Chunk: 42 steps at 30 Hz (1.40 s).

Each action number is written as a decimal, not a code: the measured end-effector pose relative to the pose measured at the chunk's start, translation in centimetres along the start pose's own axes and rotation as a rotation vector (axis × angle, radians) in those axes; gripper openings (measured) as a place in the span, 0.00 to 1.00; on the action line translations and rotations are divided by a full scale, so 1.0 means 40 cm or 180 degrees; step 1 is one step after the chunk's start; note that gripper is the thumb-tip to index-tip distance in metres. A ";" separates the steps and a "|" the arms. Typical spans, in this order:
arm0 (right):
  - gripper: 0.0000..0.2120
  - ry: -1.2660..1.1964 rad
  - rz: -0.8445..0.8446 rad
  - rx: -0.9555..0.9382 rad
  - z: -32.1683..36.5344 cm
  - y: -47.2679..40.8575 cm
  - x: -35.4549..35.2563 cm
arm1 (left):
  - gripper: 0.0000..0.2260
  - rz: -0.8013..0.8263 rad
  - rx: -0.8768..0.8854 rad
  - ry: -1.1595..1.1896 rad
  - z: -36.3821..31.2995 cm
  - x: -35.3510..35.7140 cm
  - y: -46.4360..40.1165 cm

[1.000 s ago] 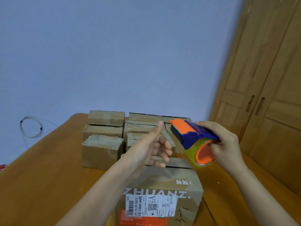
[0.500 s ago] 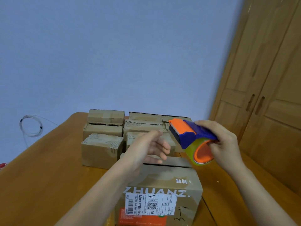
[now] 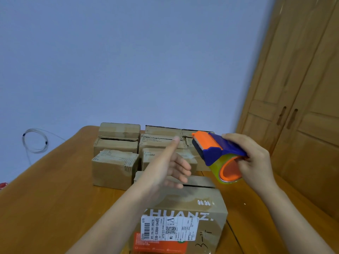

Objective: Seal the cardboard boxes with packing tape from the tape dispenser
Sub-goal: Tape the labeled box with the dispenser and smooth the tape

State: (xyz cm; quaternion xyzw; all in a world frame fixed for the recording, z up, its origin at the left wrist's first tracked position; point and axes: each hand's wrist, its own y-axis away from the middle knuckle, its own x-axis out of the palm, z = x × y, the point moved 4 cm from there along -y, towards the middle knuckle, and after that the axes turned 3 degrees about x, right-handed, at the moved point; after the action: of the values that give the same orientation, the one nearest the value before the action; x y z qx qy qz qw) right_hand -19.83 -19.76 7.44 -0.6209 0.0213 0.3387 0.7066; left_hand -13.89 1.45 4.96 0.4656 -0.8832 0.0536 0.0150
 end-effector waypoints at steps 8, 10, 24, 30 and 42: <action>0.33 -0.0008 -0.0016 -0.0021 0.010 0.003 0.001 | 0.17 0.0166 0.0353 0.0151 -0.012 0.022 0.000; 0.33 0.0028 -0.0015 -0.0064 0.015 0.003 0.001 | 0.16 0.0079 0.0383 0.0078 -0.012 0.016 0.000; 0.32 0.0672 0.0290 -0.0491 0.026 -0.006 0.014 | 0.10 -0.0059 0.0309 -0.0374 -0.033 -0.030 -0.019; 0.41 0.1473 0.0880 -0.1019 0.041 -0.001 0.024 | 0.10 -0.0093 0.0166 -0.0724 -0.003 -0.054 -0.029; 0.46 0.1953 0.1172 -0.0583 -0.146 0.103 -0.144 | 0.11 -0.0298 -0.0269 -0.0763 0.059 -0.320 0.018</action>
State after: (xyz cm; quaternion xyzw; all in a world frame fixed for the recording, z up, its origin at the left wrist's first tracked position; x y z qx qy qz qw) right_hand -24.07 -27.57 5.14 -0.7399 0.3132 0.2588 0.5361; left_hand -7.19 12.11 1.59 0.5084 -0.8575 -0.0405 -0.0686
